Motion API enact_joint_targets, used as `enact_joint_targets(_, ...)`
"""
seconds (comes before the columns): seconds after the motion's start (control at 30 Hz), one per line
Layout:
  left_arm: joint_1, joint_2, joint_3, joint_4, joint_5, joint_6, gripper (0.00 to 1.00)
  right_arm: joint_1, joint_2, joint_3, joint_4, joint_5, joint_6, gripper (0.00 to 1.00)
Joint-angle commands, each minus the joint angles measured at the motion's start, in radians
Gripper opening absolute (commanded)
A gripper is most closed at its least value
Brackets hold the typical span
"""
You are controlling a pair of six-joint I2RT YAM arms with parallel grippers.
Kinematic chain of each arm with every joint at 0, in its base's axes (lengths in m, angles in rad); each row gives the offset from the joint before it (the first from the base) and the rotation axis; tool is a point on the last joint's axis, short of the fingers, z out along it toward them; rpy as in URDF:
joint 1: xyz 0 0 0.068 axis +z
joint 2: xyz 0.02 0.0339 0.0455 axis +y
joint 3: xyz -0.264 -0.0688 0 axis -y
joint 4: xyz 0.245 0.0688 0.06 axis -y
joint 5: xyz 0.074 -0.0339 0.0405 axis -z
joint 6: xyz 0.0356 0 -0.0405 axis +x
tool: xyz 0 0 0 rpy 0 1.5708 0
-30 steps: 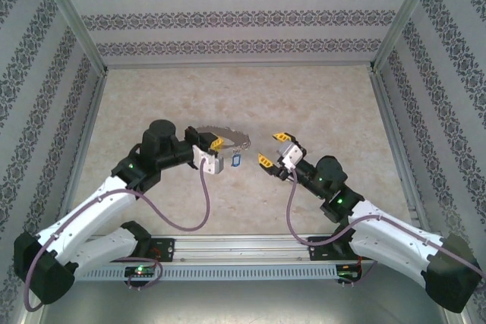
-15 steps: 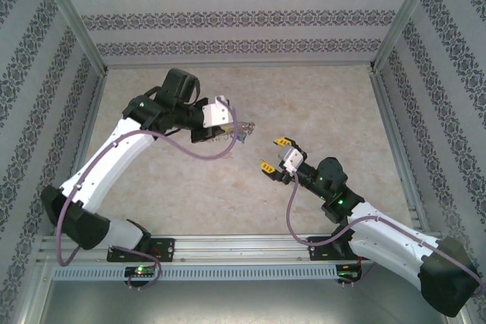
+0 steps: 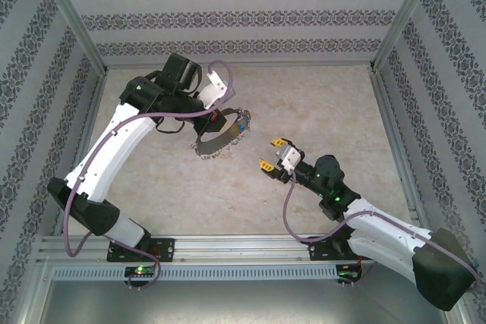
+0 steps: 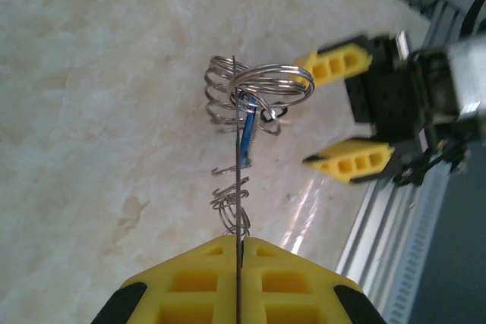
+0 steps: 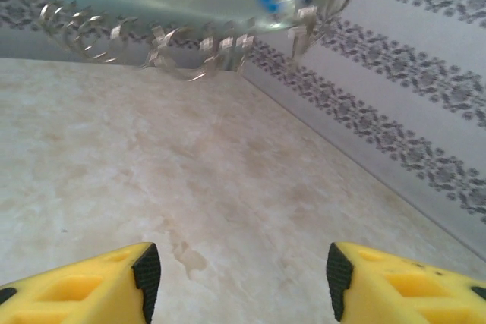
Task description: Put the keys on the keyring
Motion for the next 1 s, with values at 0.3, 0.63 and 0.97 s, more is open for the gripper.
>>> enact_joint_targets(0.3,0.047,0.225,0.304,-0.258,0.231,-0.402,0.0,0.117,-0.012,0.043,0.108,0.017,-0.127,0.5)
enact_joint_targets(0.63,0.05,0.182,0.239,-0.153,0.312,-0.42,0.0,0.142,0.065,0.096,0.126,0.026,-0.161,0.41)
enact_joint_targets(0.97,0.052,0.171,0.248,-0.213,0.288,-0.362,0.0,0.201,0.086,0.127,0.186,0.158,-0.224,0.38)
